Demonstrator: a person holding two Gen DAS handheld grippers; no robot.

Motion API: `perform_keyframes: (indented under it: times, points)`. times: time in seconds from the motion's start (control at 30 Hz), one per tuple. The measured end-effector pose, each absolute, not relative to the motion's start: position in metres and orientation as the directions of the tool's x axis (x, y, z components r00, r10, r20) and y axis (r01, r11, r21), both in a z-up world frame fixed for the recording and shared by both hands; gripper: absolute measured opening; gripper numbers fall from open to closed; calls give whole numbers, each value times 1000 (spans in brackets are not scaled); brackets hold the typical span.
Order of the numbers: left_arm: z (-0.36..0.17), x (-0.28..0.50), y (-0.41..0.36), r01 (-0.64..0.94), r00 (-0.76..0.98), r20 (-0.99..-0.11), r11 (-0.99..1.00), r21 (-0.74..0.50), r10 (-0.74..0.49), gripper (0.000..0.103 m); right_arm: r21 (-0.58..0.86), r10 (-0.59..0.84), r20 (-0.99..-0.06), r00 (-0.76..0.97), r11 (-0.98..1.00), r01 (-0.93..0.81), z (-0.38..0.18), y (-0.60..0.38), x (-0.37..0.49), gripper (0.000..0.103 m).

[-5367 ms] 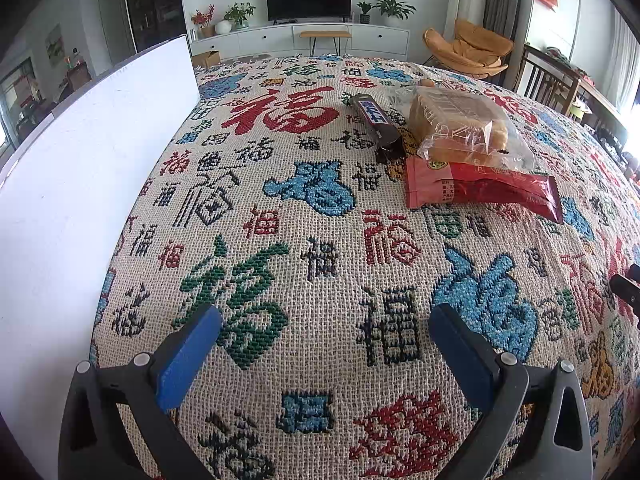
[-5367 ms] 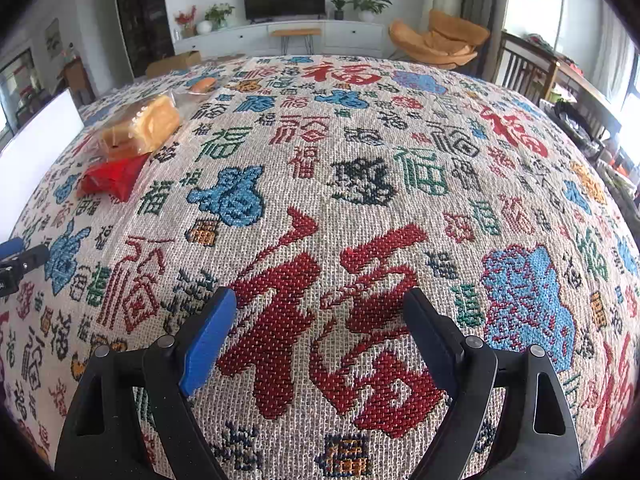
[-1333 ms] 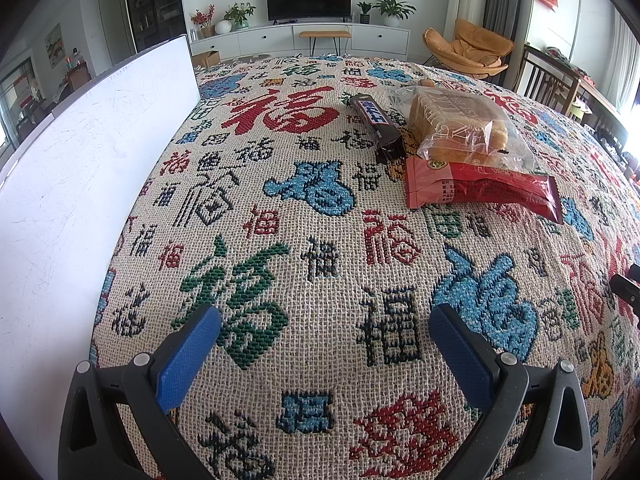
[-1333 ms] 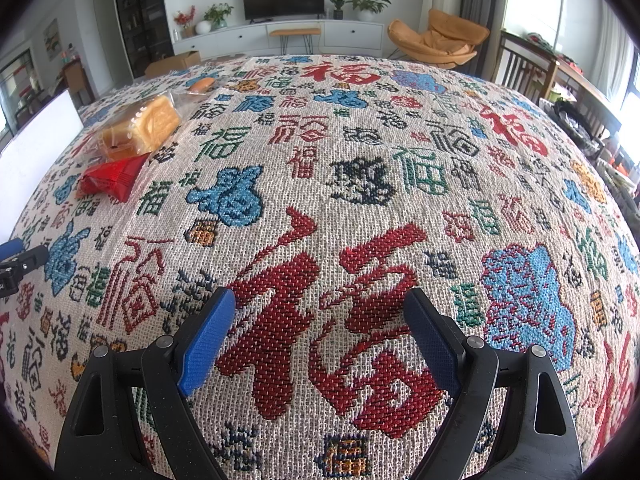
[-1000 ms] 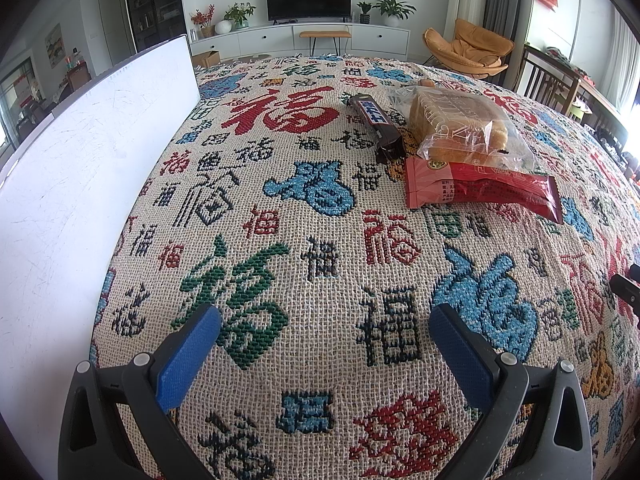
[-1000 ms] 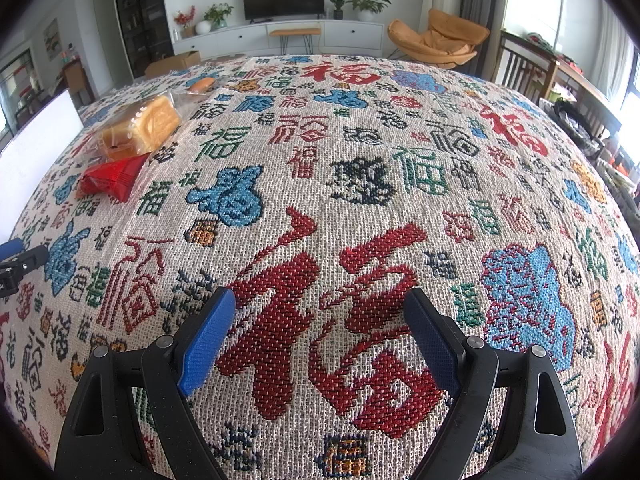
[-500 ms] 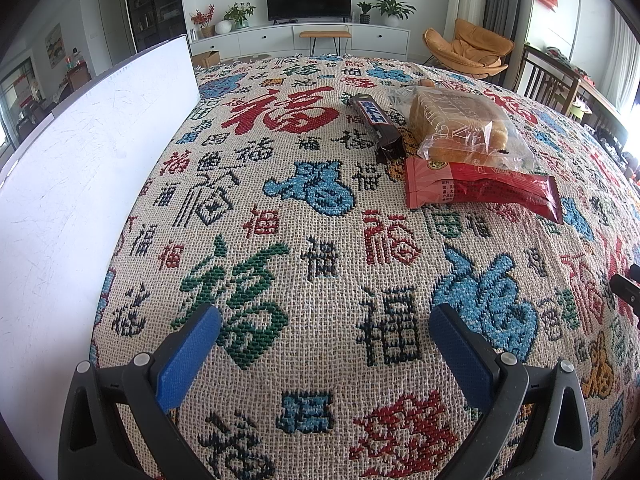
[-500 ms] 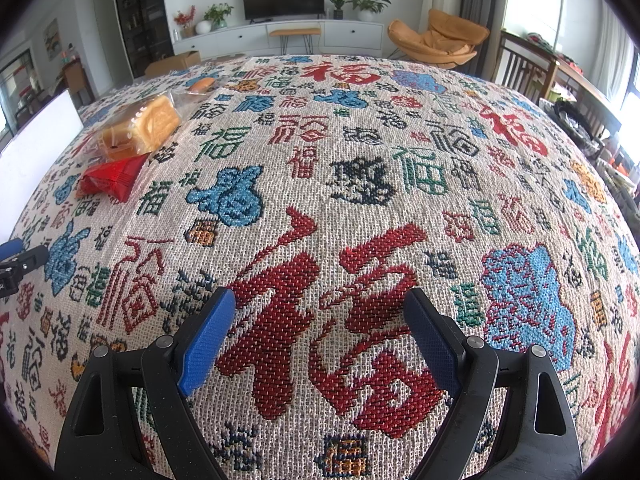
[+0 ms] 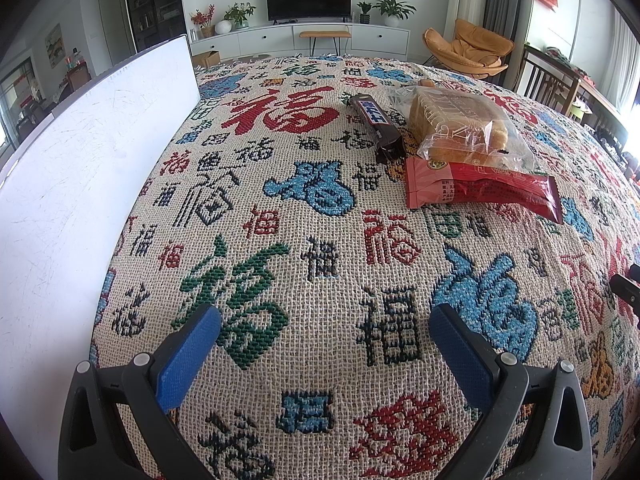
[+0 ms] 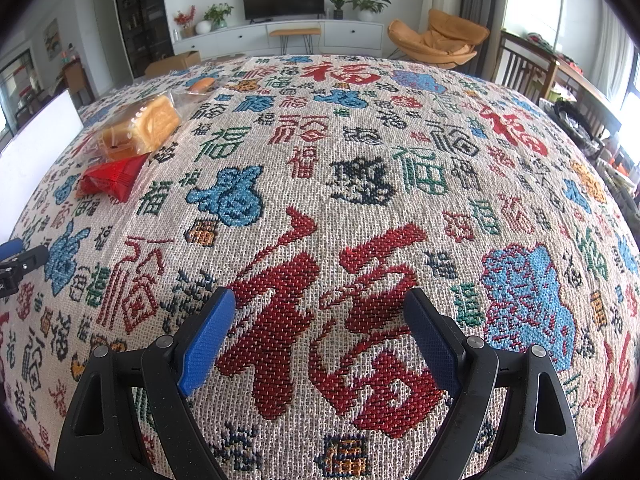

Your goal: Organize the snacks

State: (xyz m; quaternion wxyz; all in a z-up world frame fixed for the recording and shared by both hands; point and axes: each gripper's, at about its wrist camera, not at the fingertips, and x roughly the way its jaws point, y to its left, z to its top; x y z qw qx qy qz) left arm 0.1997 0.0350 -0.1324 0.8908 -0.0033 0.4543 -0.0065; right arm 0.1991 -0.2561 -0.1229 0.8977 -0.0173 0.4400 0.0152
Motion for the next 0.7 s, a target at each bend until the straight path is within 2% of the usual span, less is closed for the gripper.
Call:
perform_keyframes:
  times: [0.7]
  points:
    - [-132, 200, 35, 8, 587, -809, 1000, -12, -14, 103, -17, 12, -790, 612, 999, -43, -123, -256, 199, 88]
